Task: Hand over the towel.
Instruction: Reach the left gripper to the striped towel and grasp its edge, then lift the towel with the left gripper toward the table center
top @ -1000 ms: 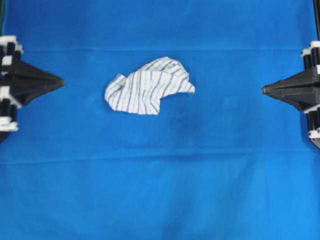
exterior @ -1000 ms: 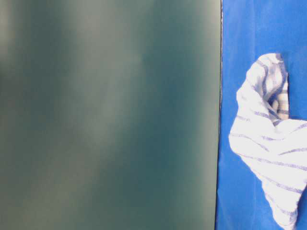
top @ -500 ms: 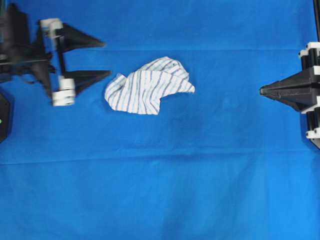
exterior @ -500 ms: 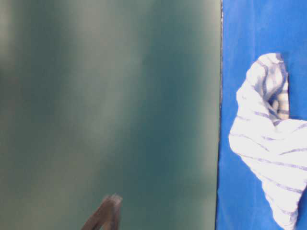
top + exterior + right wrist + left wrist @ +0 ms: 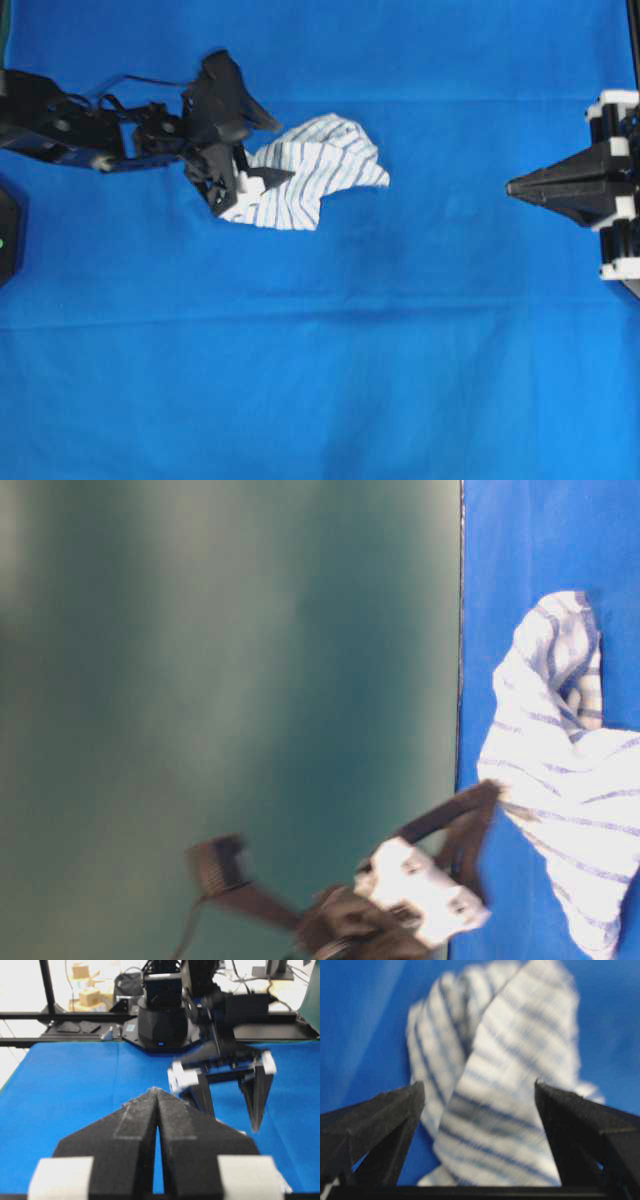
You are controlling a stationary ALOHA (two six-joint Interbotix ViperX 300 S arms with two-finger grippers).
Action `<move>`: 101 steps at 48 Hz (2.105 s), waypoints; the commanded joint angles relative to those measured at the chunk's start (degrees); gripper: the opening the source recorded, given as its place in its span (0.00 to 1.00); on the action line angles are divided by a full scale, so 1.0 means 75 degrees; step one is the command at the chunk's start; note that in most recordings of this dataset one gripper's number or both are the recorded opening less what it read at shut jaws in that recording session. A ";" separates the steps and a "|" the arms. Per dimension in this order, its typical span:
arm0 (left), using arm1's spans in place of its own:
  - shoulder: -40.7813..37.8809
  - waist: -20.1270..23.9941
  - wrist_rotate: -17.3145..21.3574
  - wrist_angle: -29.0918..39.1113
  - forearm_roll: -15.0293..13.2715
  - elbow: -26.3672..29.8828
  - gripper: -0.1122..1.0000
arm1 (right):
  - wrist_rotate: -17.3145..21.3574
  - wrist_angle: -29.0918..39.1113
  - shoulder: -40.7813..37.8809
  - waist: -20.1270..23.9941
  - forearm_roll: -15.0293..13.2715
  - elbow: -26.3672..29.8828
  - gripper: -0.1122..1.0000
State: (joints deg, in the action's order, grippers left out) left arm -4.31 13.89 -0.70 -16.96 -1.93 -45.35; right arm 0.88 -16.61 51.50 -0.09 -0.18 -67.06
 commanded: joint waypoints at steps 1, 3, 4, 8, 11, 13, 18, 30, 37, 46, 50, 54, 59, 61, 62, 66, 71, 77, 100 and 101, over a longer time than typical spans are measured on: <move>-0.0328 0.0129 0.0000 0.0035 -0.0012 0.0234 0.93 | 0.0012 -0.0082 -0.0129 0.0000 0.0012 0.0176 0.10; -0.0492 0.0164 0.0000 0.0047 -0.0012 0.0270 0.93 | 0.0012 -0.0094 -0.0152 0.0012 0.0012 0.0176 0.10; -0.0539 0.0164 0.0000 0.0035 -0.0012 0.0270 0.93 | 0.0012 -0.0105 -0.0152 0.0000 0.0012 0.0176 0.10; -0.0574 0.0164 0.0000 0.0047 -0.0012 0.0246 0.93 | 0.0012 -0.0117 -0.0199 0.0012 0.0012 0.0176 0.10; -0.0539 0.0164 0.0000 0.0047 -0.0012 0.0223 0.92 | 0.0012 -0.0105 -0.0211 0.0012 0.0012 0.0176 0.10; -0.0539 0.0164 0.0012 0.0047 -0.0012 0.0199 0.90 | 0.0012 -0.0105 -0.0211 0.0012 0.0012 0.0176 0.10; -0.0527 0.0141 0.0023 0.0117 0.0012 0.0164 0.74 | 0.0012 -0.0105 -0.0223 0.0012 0.0012 0.0176 0.10; -0.0340 0.0082 0.0164 0.0363 0.0023 0.0176 0.15 | 0.0012 -0.0023 -0.0246 0.0012 0.0012 0.0164 0.10; 0.0258 0.0082 0.0188 0.0645 0.0035 0.0234 0.14 | 0.0047 0.0070 -0.0293 0.0000 0.0047 0.0176 0.10; 0.1477 0.0070 0.0211 0.1102 0.0047 0.0410 0.14 | 0.0105 0.0070 -0.0293 0.0012 0.0059 0.0176 0.10; 0.2027 0.0012 0.0223 0.1371 0.0047 0.0539 0.14 | 0.0105 0.0070 -0.0305 0.0012 0.0070 0.0164 0.10; 0.2508 -0.0117 0.0223 0.1441 0.0047 0.0621 0.14 | 0.0105 0.0094 -0.0328 0.0000 0.0070 0.0176 0.10; 0.3059 -0.0387 0.0211 0.1453 0.0047 0.0727 0.14 | 0.0105 0.0094 -0.0375 0.0000 0.0070 0.0164 0.10; 0.3234 -0.0539 0.0211 0.1441 0.0047 0.0773 0.14 | 0.0105 0.0094 -0.0387 0.0000 0.0070 0.0164 0.10; 0.3305 -0.0621 0.0211 0.1441 0.0047 0.0797 0.14 | 0.0105 0.0094 -0.0398 0.0000 0.0070 0.0164 0.10; 0.3574 -0.0973 0.0211 0.1441 0.0047 0.0879 0.14 | 0.0105 0.0094 -0.0445 -0.0012 0.0070 0.0164 0.10; 0.3855 -0.1359 0.0211 0.1371 0.0047 0.0914 0.14 | 0.0105 0.0094 -0.0516 -0.0035 0.0070 0.0152 0.10; 0.4008 -0.1641 0.0211 0.1184 0.0047 0.0867 0.14 | 0.0105 0.0070 -0.0598 -0.0070 0.0070 0.0152 0.10; 0.3961 -0.1687 0.0211 0.1160 0.0047 0.0879 0.14 | 0.0387 -0.0387 -0.1090 -0.0094 0.0105 0.0223 0.10; 0.3961 -0.1687 0.0211 0.1160 0.0047 0.0867 0.14 | 0.0398 -0.0422 -0.1125 -0.0094 0.0105 0.0246 0.10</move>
State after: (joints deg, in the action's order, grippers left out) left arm 24.96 1.41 0.88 -7.65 -1.67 -39.99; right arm 3.69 -18.28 43.95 -0.62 0.44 -66.88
